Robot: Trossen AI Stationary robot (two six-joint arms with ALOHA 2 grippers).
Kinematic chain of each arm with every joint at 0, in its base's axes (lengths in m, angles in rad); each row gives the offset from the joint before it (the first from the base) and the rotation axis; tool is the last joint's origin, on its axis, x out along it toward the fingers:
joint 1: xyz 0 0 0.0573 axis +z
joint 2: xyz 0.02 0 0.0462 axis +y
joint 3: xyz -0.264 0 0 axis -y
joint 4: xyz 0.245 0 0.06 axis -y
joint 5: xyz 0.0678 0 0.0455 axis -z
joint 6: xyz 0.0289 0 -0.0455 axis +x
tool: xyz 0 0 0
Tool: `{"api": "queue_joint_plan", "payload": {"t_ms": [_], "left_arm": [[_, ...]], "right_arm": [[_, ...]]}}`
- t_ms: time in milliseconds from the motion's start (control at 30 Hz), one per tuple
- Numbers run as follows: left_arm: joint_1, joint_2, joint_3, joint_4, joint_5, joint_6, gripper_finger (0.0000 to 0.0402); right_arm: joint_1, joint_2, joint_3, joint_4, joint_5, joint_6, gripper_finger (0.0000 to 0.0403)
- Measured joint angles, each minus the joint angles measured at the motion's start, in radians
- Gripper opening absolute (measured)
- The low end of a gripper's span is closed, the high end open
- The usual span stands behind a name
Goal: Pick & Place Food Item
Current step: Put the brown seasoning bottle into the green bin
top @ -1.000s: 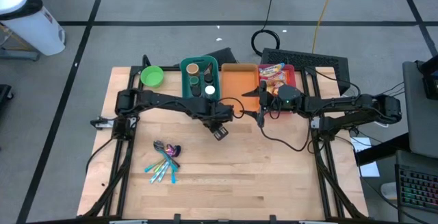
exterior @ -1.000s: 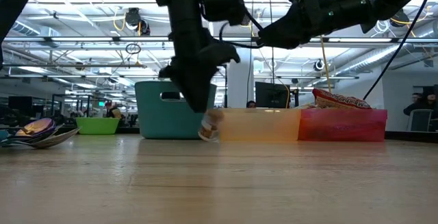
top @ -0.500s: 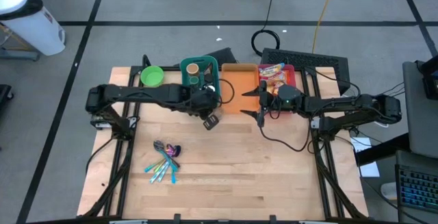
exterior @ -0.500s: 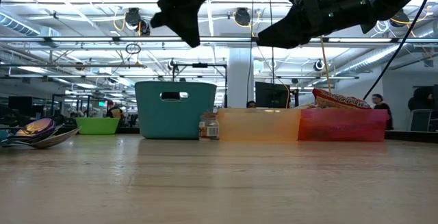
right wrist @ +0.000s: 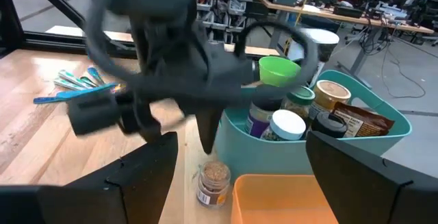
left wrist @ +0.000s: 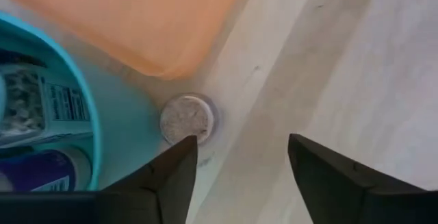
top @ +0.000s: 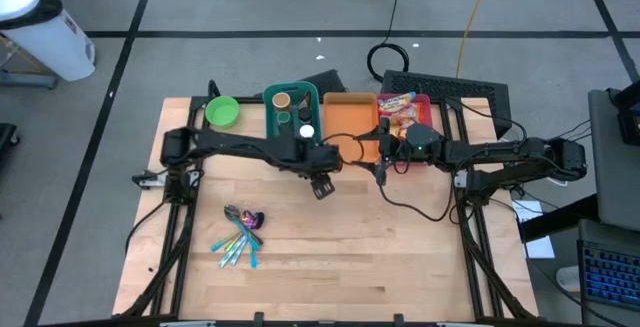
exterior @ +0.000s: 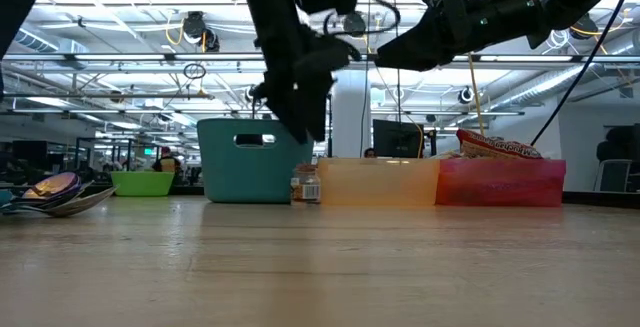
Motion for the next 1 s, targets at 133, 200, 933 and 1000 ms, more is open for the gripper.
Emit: {"api": "queue_joint_plan", "payload": {"t_ms": [133,200,933,1000], "left_arm": [[0.001,0.048,0.0,0.015,-0.007,0.0,0.0245],[0.0,0.066,0.0,0.031,-0.014,0.002,0.0245],[-0.006,0.045,-0.001,0.027,0.139,-0.003,0.0246],[-0.002,0.024,-0.001,0.03,0.101,-0.003,0.0246]], "right_arm": [[0.0,0.0,0.0,0.0,0.0,0.0,0.0318],[0.001,0.0,0.0,0.0,0.0,0.005,0.0318],[0.003,0.0,0.0,0.011,-0.004,0.012,0.0318],[0.003,0.0,0.0,0.012,-0.004,0.012,0.0318]]}}
